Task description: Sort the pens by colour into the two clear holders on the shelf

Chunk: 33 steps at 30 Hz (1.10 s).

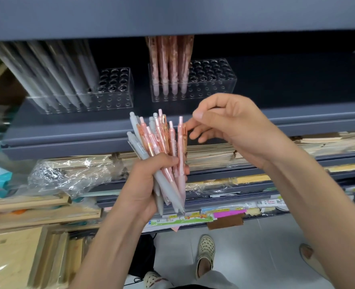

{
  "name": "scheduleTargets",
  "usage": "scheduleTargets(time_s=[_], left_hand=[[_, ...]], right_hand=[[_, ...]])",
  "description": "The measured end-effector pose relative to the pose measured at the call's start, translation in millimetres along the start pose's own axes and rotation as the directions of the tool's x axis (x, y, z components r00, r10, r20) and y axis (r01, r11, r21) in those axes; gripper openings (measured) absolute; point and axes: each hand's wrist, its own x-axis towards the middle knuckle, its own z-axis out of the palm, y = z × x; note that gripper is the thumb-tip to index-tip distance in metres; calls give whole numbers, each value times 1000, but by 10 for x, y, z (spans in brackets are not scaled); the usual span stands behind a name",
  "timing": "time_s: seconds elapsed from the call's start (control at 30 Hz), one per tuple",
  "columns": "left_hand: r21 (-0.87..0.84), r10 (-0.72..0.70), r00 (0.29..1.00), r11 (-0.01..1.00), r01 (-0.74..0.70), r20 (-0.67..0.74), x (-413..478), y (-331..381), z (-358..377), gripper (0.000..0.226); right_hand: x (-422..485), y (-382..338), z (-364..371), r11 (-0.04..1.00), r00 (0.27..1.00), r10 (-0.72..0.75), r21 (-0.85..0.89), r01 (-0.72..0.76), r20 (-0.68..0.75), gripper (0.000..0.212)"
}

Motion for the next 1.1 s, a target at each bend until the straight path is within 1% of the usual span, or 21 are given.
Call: scheduleTargets(time_s=[0.07,0.13,0.2,0.23,0.3,0.33,0.4,0.47,0.5,0.53,0.6,0.63,0.7,0.77,0.83,0.87,1.0,1.03,1.1], left_hand=[[-10,9,1000,1000,-9,-7,21,-15,61,20],[-22,34,999,999,-34,-2,39,-15,121,29],[-25,52,999,998,-52,-6,48,-12,174,29],[-19,56,998,998,-56,-9,50,-11,193,26],[3,61,998,998,-61,-19,45,-8,229,16],[8,63,998,998,-63,-23,39,-9,244,15],[9,62,997,998,-62,-52,33,-14,259,22],[17,73,995,997,-72,-62,31,-22,260,25],[21,84,995,996,-83,-47,30,-26,262,25],[16,91,995,996,-91,-30,24,-28,265,24],[-19,104,995,994,-104,-11,11,-32,266,17],[-33,118,993,992,-118,-4,4,-34,260,18],[-47,142,990,989,-142,0,-13,-39,253,20],[-62,156,988,986,-156,5,-23,-54,249,22],[-85,161,987,983,-161,-2,-27,-85,255,23],[-94,157,988,983,-157,-6,-32,-98,258,23],[-126,145,989,981,-145,-4,-55,-134,261,22],[-129,147,989,981,-147,-10,-58,-140,254,24],[-130,147,989,980,-149,-25,-57,-151,230,27]], right_hand=[[-13,10,-58,1000,1000,-19,7,19,25,5],[-27,45,-86,1000,999,-29,11,28,46,13],[-18,72,-113,1000,998,-25,10,24,61,23],[-5,77,-132,1000,997,-21,-3,21,73,25],[29,82,-166,1000,995,-17,-17,19,99,23],[45,82,-185,1000,993,-20,-10,21,112,23],[74,71,-231,999,989,-29,36,24,142,23],[107,31,-306,990,986,-66,130,46,151,18],[137,8,-357,982,988,-99,171,78,118,15],[175,-14,-412,973,989,-137,192,125,49,10],[265,-54,-512,947,962,-226,196,253,-152,4],[316,-65,-554,925,928,-274,195,327,-253,3],[403,-68,-617,869,832,-349,184,460,-432,6],[486,-39,-643,820,731,-385,154,551,-564,12],[566,0,-619,800,668,-412,104,590,-620,15],[618,21,-602,798,656,-423,86,596,-626,16],[862,38,-556,806,643,-452,27,592,-618,22],[923,29,-547,813,644,-467,-8,582,-606,24],[1019,5,-530,843,651,-497,-141,519,-573,28]])
